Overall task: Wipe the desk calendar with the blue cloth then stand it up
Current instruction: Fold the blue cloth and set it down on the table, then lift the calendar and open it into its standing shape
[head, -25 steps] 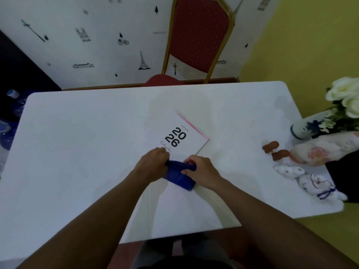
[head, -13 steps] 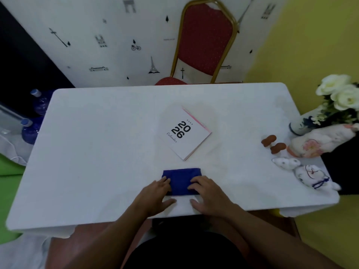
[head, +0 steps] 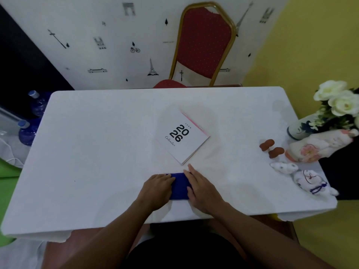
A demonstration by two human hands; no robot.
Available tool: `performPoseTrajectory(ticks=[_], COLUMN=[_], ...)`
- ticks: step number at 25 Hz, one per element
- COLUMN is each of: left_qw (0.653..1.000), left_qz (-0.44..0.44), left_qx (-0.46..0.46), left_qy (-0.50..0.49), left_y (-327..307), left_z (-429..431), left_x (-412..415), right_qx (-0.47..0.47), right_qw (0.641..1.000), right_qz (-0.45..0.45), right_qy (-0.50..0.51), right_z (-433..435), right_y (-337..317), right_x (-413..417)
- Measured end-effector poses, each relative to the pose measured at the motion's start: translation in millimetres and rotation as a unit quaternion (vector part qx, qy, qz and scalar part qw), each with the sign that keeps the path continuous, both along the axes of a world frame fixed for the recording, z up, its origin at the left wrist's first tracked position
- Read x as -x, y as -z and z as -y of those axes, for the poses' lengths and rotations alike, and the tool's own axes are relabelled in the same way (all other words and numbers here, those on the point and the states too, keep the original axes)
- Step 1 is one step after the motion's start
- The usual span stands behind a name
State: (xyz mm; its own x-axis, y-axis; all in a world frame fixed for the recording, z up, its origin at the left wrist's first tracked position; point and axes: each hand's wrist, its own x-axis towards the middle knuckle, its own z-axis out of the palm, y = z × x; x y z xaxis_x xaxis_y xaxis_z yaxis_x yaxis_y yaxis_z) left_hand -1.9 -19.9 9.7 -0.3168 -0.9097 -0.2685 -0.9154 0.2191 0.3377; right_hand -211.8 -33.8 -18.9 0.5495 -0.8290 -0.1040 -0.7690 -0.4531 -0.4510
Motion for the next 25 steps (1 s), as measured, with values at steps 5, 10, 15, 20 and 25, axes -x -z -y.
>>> performPoseTrajectory(ticks=[5, 10, 15, 20, 25], left_qw=[0.995, 0.984, 0.973, 0.948, 0.943], left_qz=[-0.034, -0.043, -0.075, -0.141, -0.133], left_qx=[-0.006, -0.067, -0.087, -0.122, -0.087], left_qy=[-0.097, -0.159, -0.201, -0.258, -0.291], left_y=[-12.0, -12.0, -0.8, 9.4, 10.4], left_z=[56.3, 119.2, 173.2, 203.8, 210.3], left_x=[-16.4, -27.5, -38.8, -38.4, -38.1], right_qx=[-0.128, -0.178, -0.163, -0.181, -0.197], right_qw=[0.952, 0.938, 0.915, 0.879, 0.785], right_qz=[0.084, 0.038, 0.048, 0.105, 0.262], right_qy=[0.267, 0.294, 0.366, 0.429, 0.526], right_z=[51.9, 84.7, 98.2, 103.0, 110.8], right_y=[-14.3, -11.0, -1.3, 2.1, -1.7], right_x=[-25.9, -44.3, -58.8, -69.2, -69.5])
